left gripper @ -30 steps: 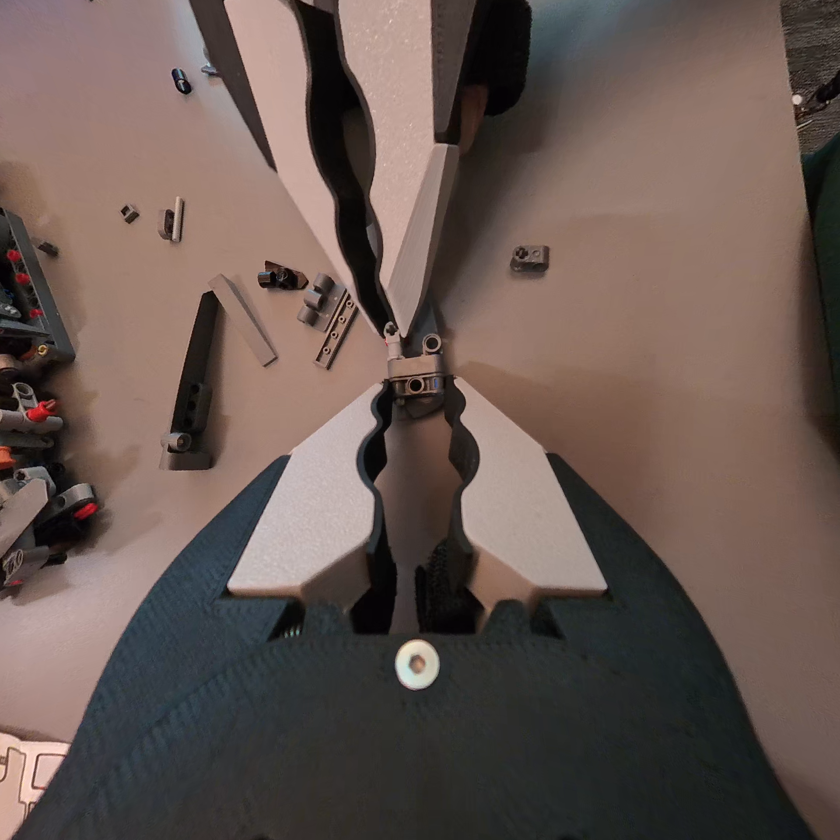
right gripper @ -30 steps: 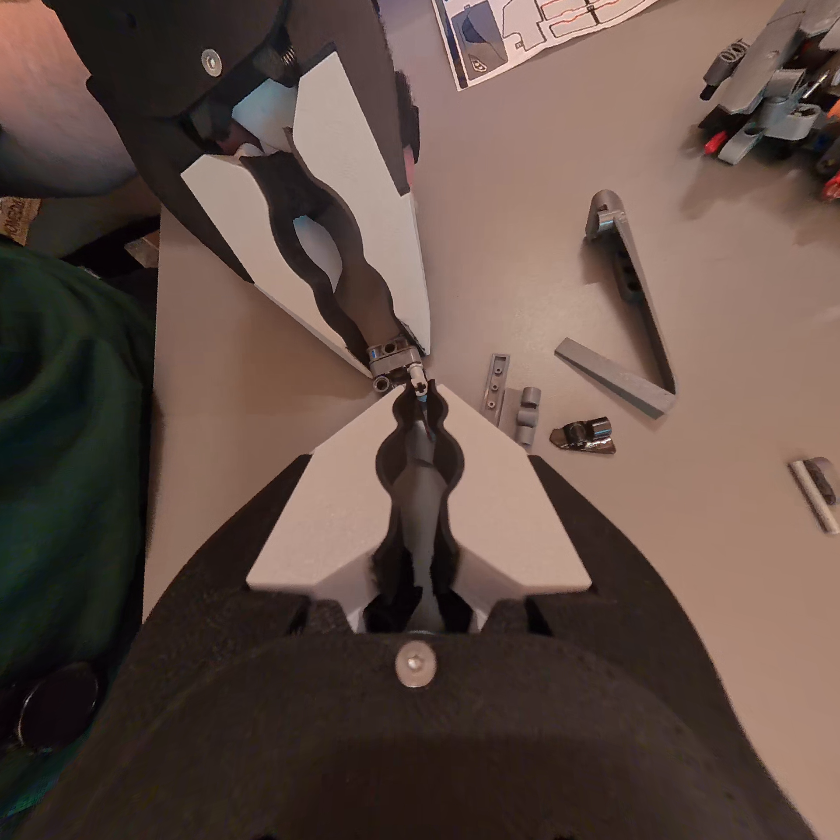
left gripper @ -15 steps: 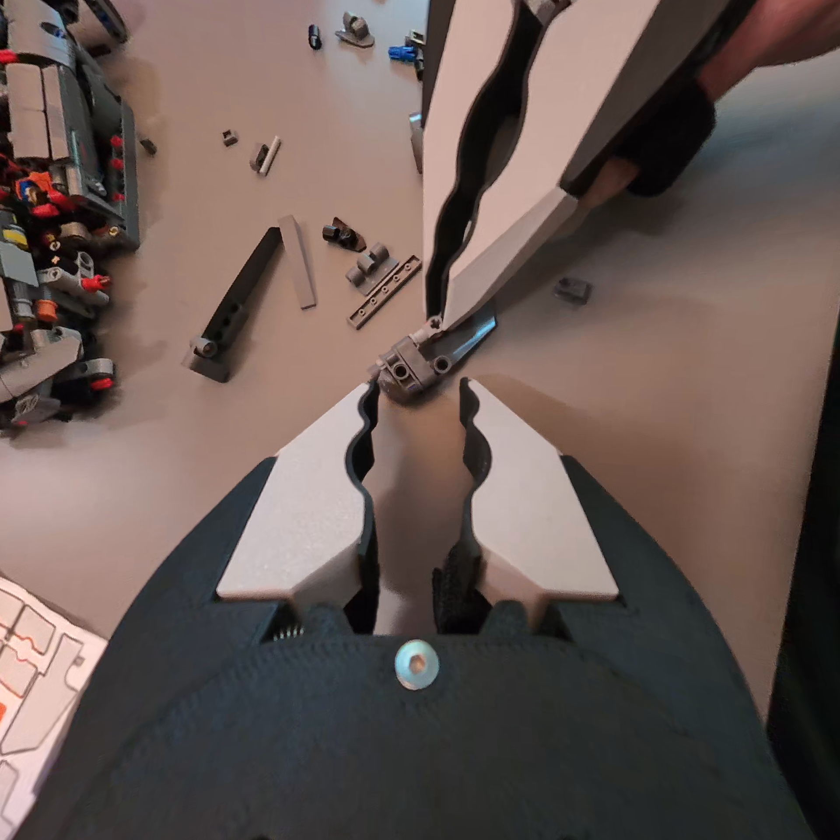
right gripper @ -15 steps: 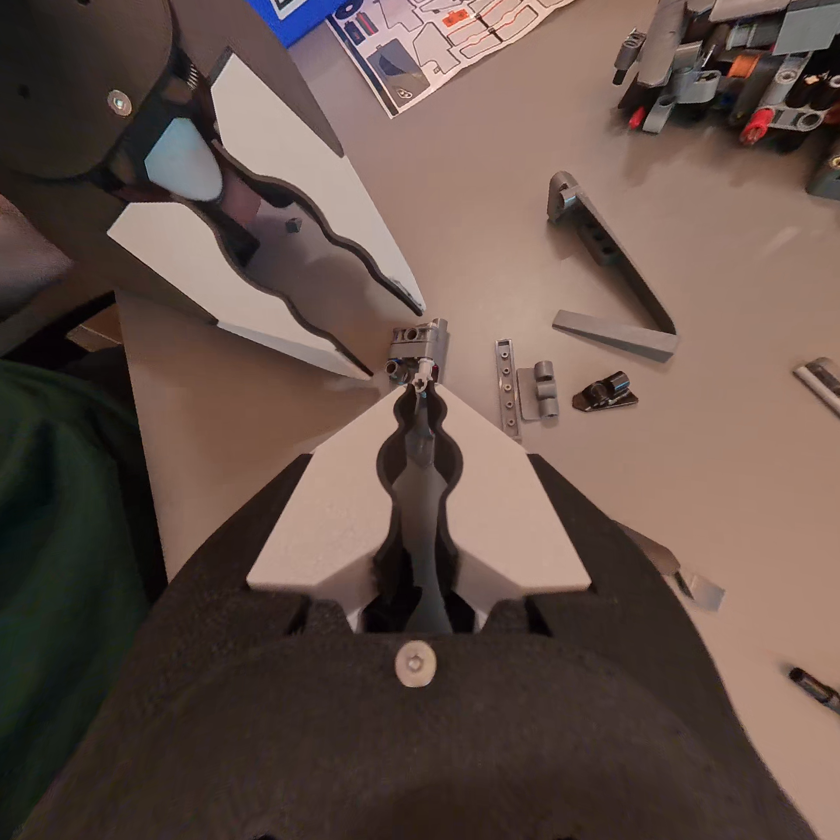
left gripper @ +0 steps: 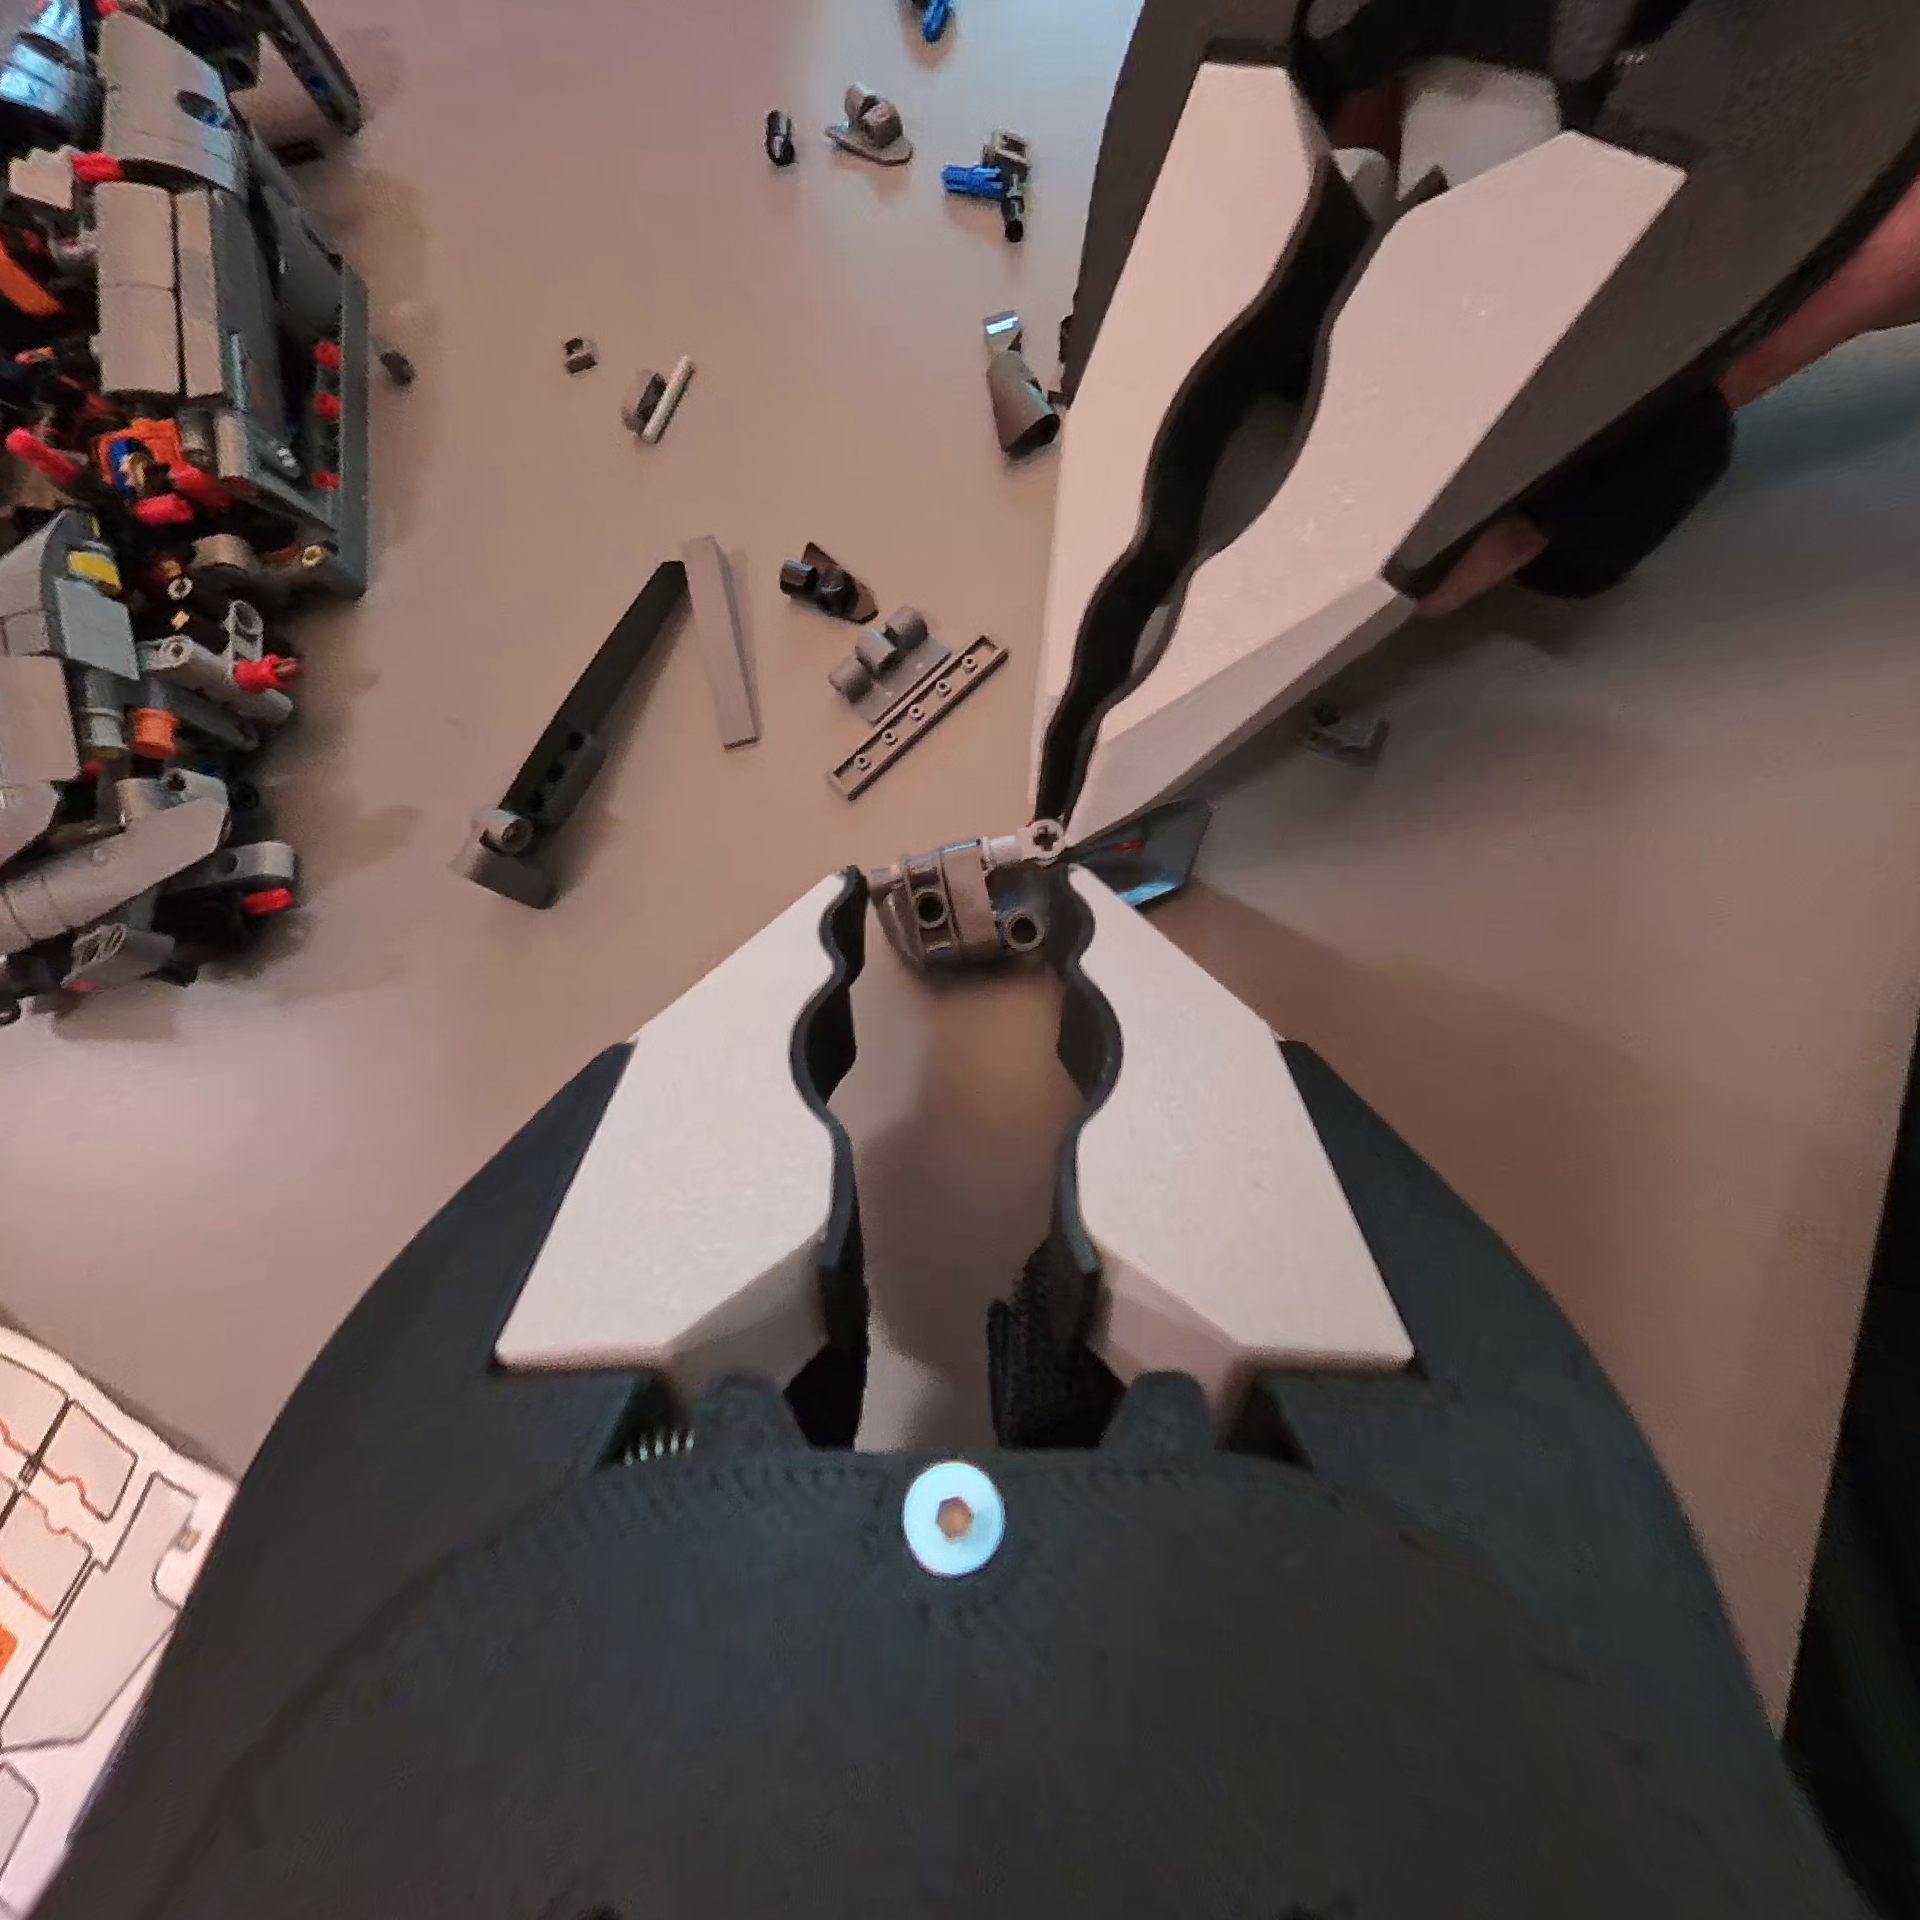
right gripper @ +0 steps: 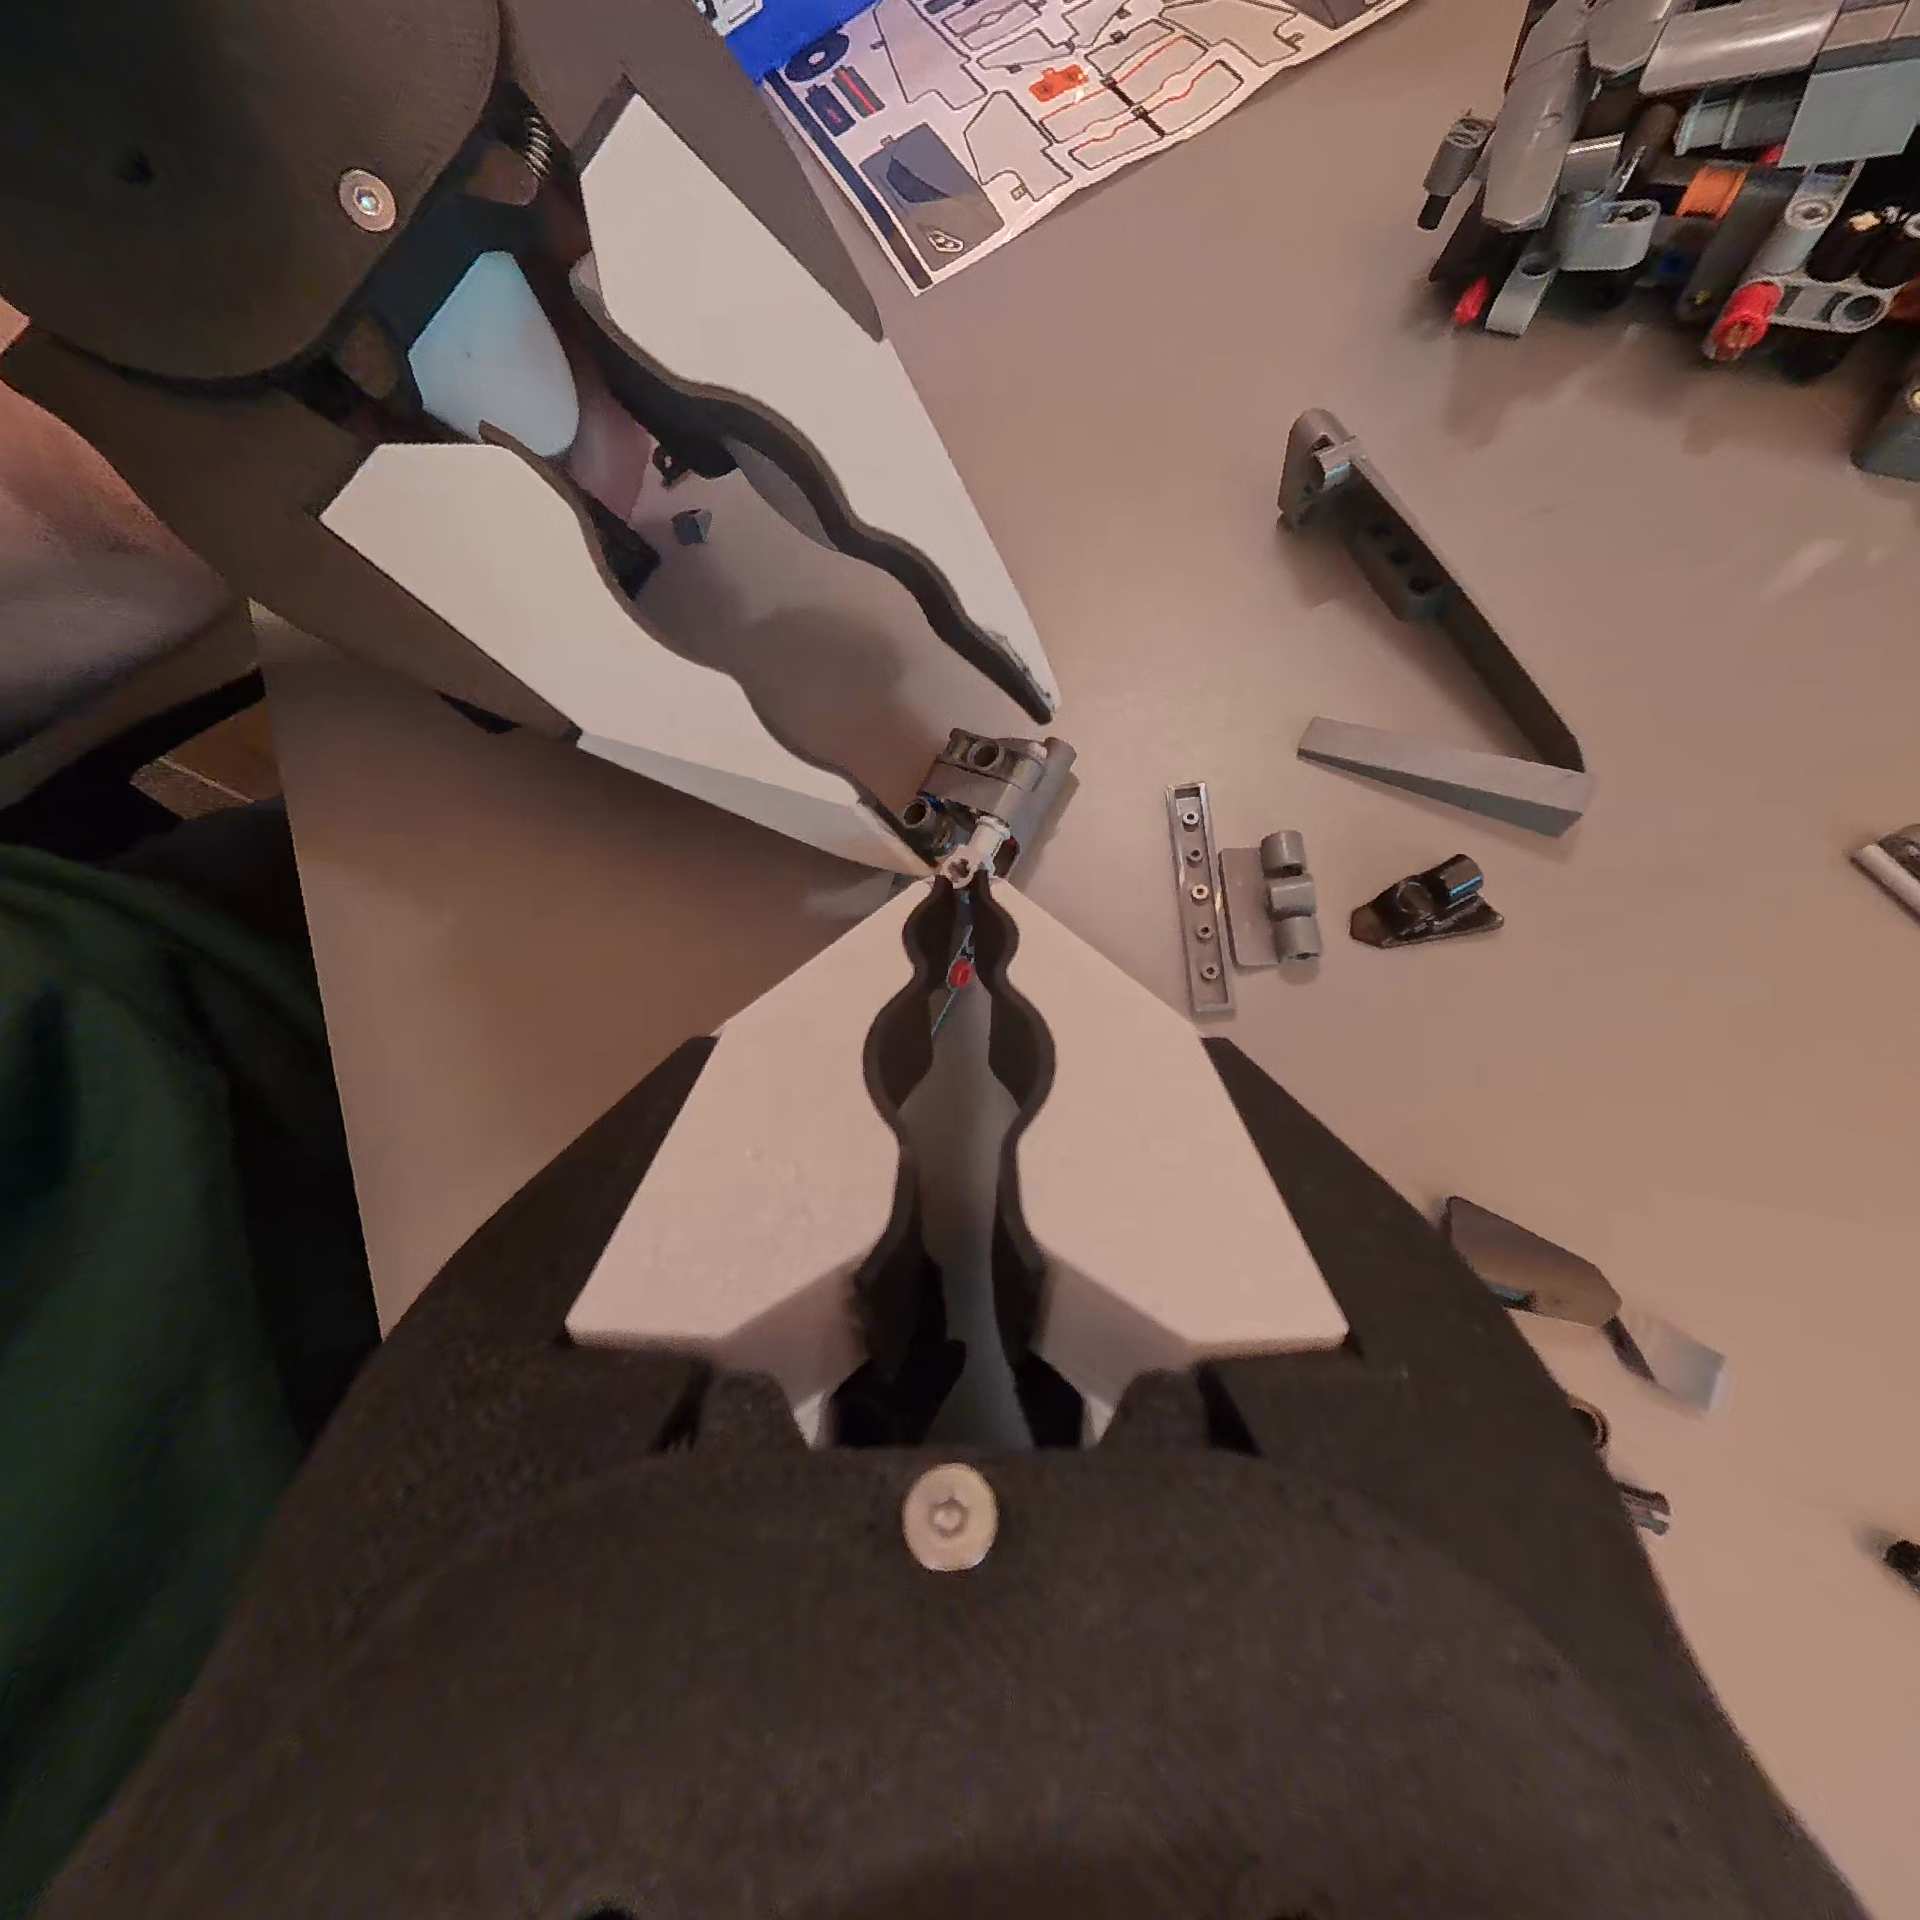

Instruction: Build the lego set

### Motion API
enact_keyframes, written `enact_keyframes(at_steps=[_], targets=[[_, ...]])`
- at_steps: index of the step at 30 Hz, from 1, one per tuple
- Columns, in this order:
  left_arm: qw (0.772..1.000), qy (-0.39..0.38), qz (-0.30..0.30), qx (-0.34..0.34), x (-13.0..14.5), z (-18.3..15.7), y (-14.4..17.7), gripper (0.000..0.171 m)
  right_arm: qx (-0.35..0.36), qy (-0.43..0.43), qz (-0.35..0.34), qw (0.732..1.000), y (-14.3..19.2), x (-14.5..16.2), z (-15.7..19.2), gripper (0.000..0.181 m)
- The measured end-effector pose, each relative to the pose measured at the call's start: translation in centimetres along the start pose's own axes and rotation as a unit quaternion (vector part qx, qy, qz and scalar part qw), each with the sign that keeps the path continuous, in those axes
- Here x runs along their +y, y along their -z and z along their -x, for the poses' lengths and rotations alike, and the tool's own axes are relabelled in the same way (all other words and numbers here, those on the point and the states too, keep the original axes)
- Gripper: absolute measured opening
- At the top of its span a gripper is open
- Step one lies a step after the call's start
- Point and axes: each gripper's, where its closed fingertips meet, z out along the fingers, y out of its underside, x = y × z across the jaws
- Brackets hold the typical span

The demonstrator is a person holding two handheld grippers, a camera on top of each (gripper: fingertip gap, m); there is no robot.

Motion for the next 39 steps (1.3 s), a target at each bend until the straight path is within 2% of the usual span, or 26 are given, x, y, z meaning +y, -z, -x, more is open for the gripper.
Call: enact_keyframes(at_steps=[10, 25, 39], targets=[[1.000, -0.022, 0.011, -0.019, 0.34, 0.40, -0.32, 0.018, 0.004, 0.012, -0.004, 1.000, -0.08, -0.16, 0.20, 0.000], [0.995, -0.083, 0.016, -0.057, 0.36, 0.57, -0.33, 0.017, 0.030, 0.030, -0.006, 0.999, -0.28, -0.32, 0.30, 0.000], [0.992, -0.108, 0.021, -0.068, 0.21, 0.65, -0.51, 0.014, 0.036, 0.025, -0.009, 0.999, -0.27, -0.44, 0.03, 0.000]])
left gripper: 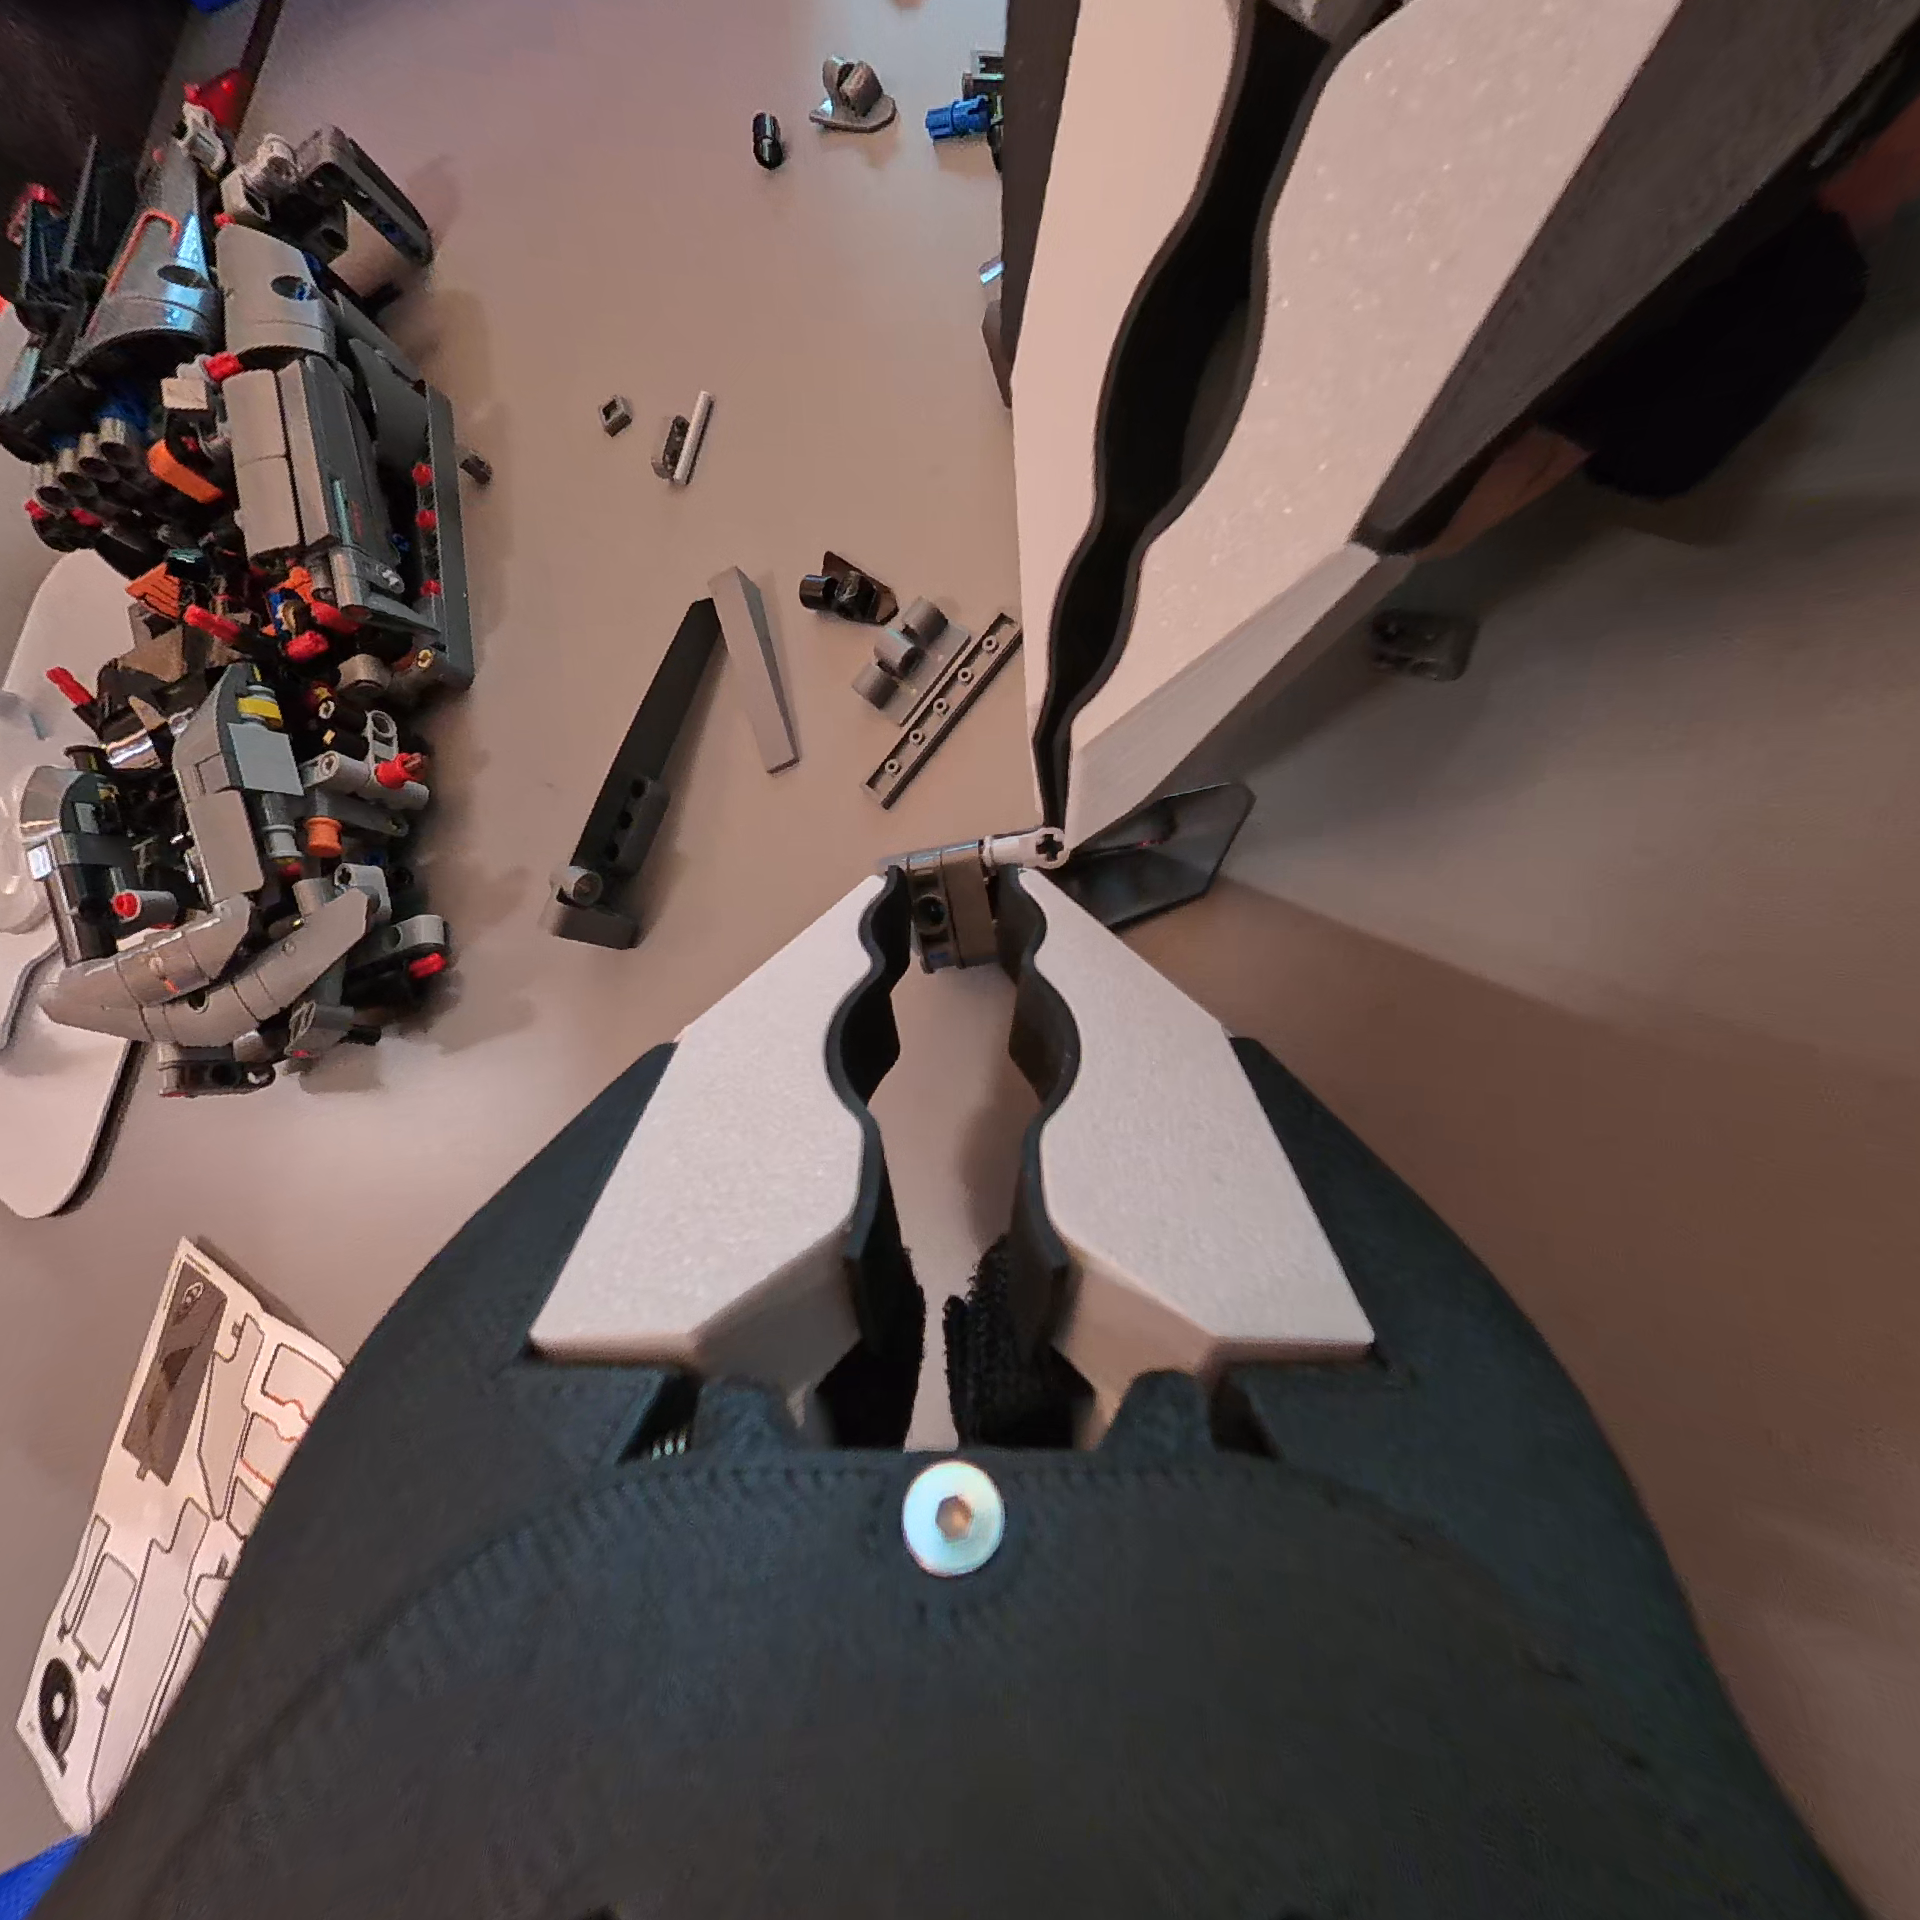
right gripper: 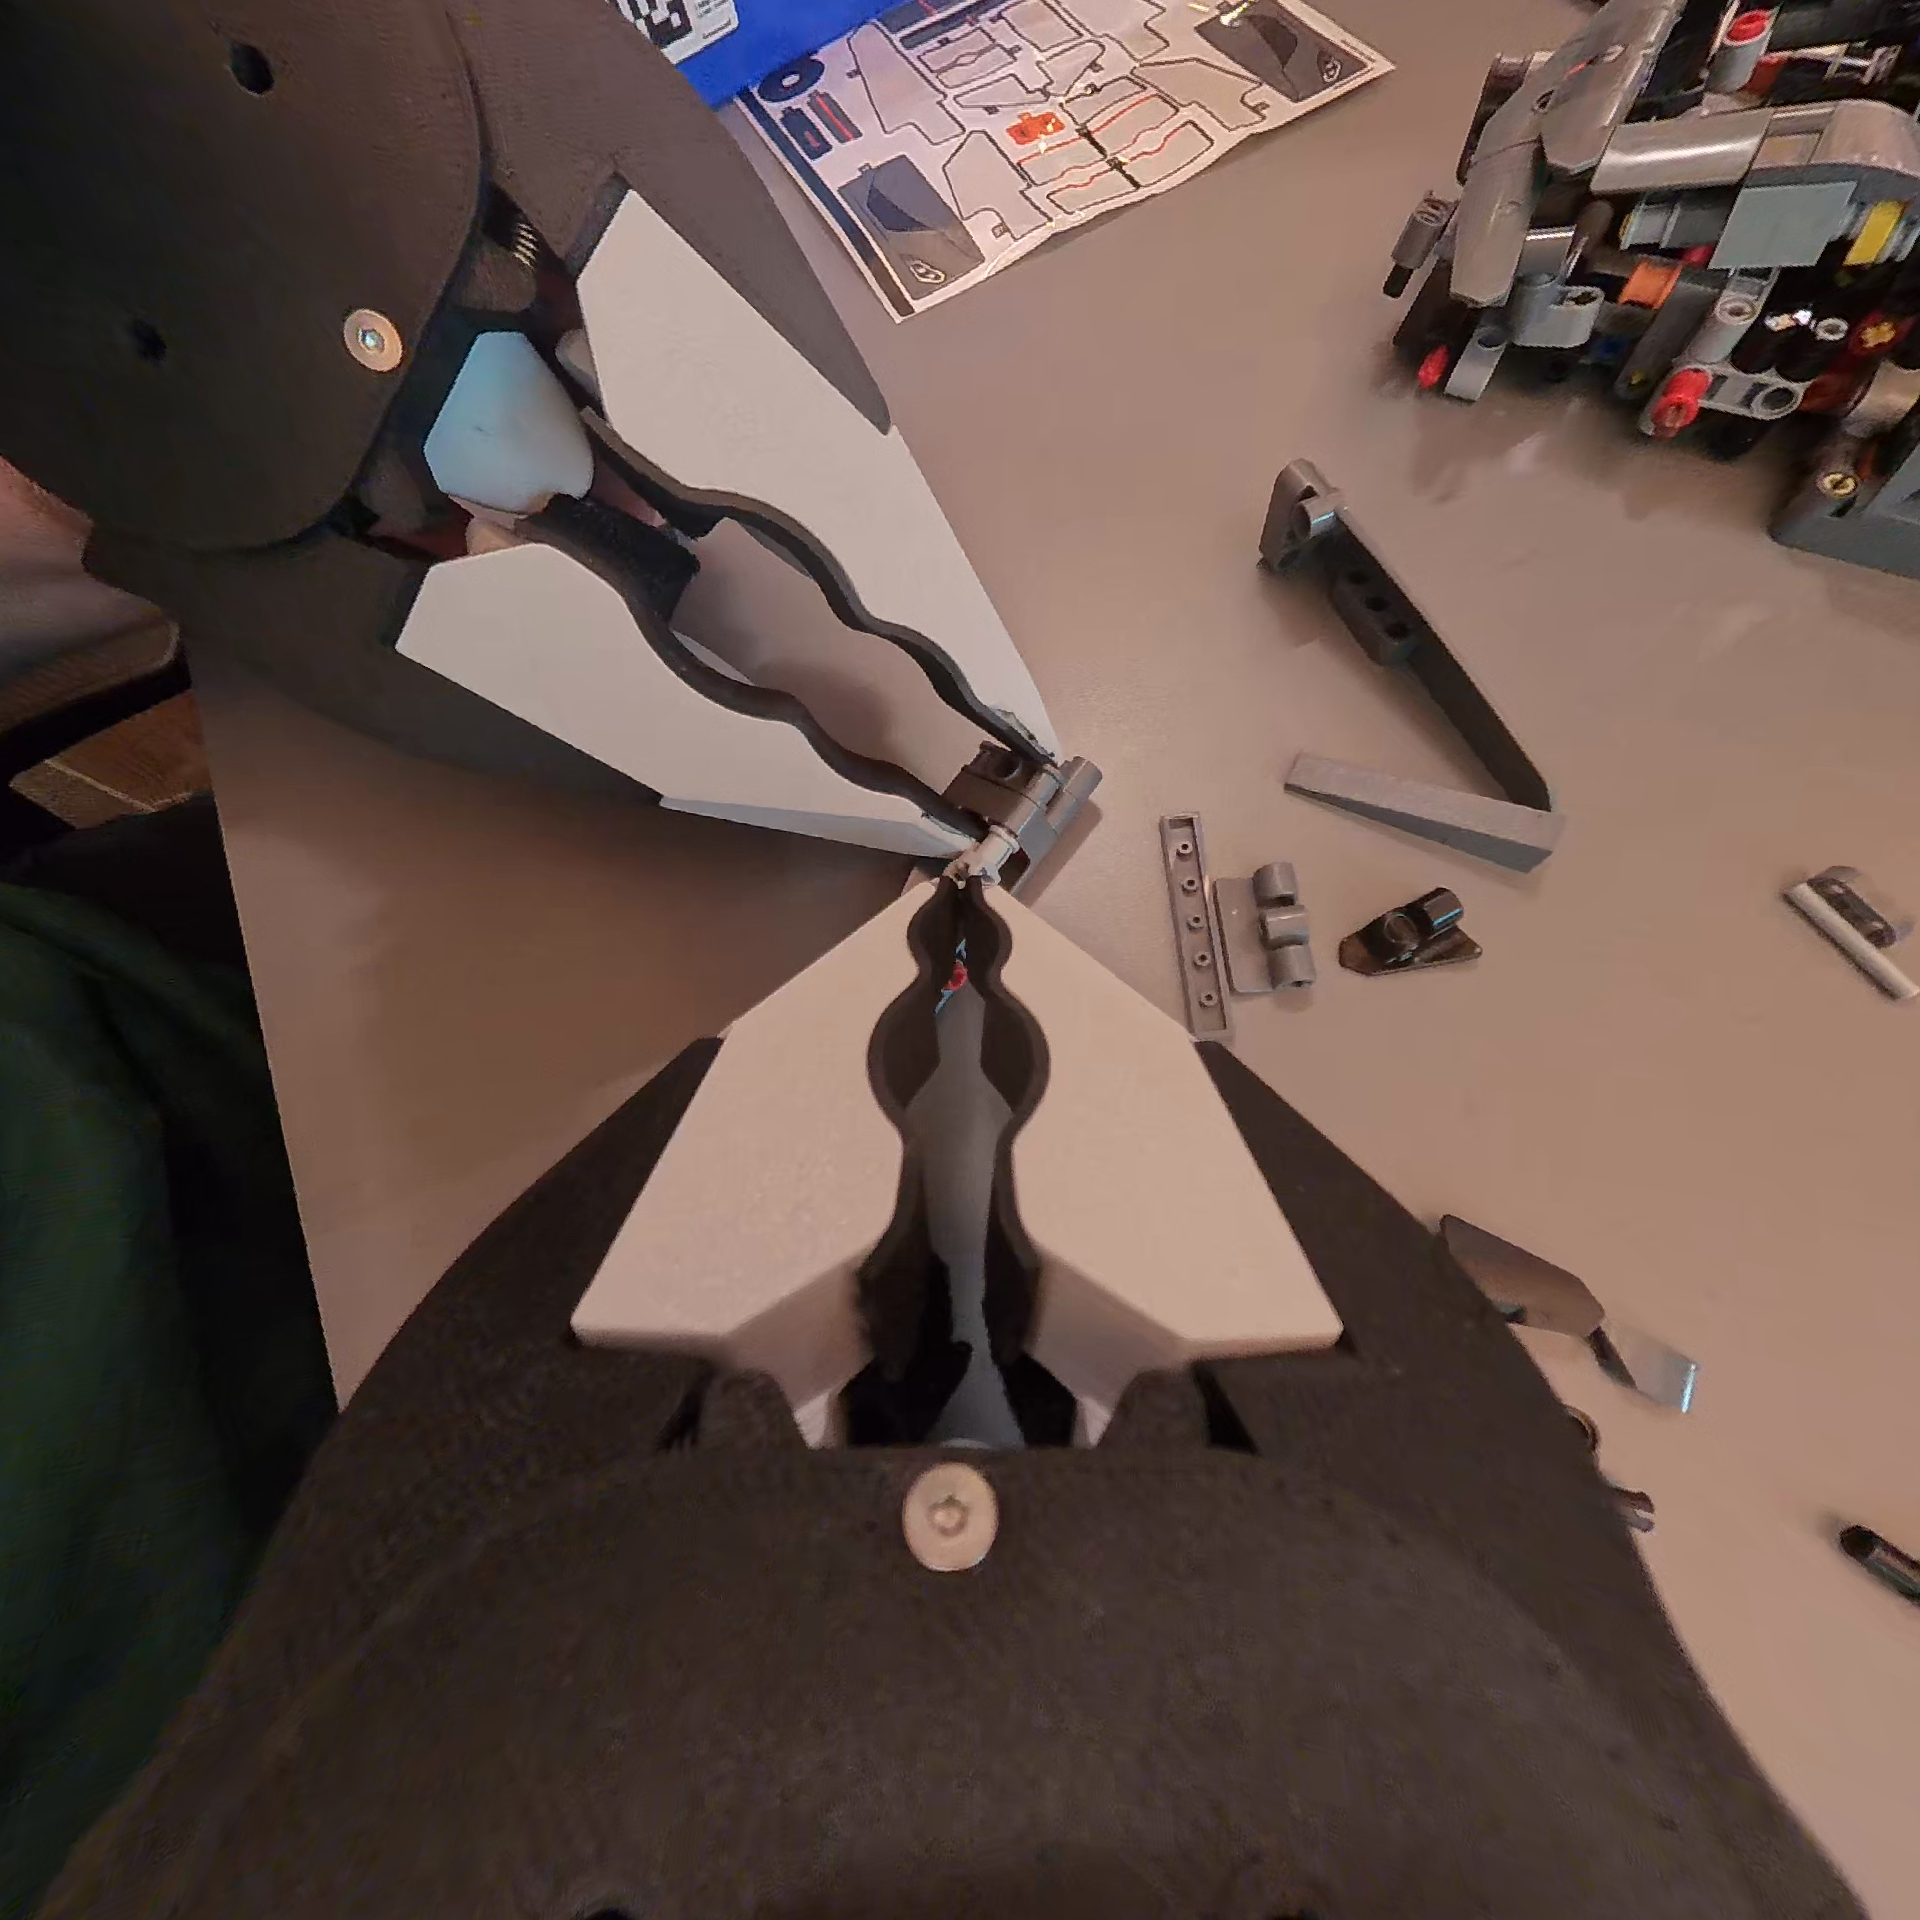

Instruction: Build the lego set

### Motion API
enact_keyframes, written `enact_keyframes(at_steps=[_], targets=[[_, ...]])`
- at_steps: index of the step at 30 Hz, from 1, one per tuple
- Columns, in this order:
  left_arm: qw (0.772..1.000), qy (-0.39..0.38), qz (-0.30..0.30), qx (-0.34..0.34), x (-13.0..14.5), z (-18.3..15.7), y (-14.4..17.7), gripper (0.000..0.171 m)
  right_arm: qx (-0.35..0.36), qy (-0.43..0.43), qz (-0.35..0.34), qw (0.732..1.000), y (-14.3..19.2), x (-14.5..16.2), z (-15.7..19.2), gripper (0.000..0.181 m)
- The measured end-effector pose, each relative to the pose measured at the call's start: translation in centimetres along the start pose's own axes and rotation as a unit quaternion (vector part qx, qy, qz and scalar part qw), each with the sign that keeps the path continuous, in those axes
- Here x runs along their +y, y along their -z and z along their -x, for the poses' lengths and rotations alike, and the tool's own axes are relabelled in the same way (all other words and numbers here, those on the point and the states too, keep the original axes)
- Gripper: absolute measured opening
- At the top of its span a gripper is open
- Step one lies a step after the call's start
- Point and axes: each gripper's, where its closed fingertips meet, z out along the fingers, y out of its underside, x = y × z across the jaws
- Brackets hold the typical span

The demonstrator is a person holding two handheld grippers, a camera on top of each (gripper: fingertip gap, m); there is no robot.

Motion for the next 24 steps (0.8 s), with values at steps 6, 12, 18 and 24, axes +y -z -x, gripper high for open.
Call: enact_keyframes(at_steps=[6, 12, 18, 24], targets=[[1.000, 0.008, 0.007, 0.005, 0.2, 0.2, 0.0, 0.015, -0.007, -0.004, -0.001, 1.000, -0.1, -0.1, -0.1, 0.000], [0.998, 0.041, -0.007, 0.040, 0.5, 0.1, 0.6, 0.019, -0.001, -0.007, -0.020, 1.000, 2.0, -0.2, -0.8, 0.010], [0.997, 0.047, -0.004, 0.057, 0.5, -0.2, 1.0, 0.023, 0.065, 0.027, 0.016, 0.997, 2.9, 0.7, -3.2, 0.013], [0.997, 0.050, -0.017, 0.048, 0.1, 0.5, 1.6, 0.022, 0.099, 0.057, 0.063, 0.991, 1.4, 1.8, -4.5, 0.014]])
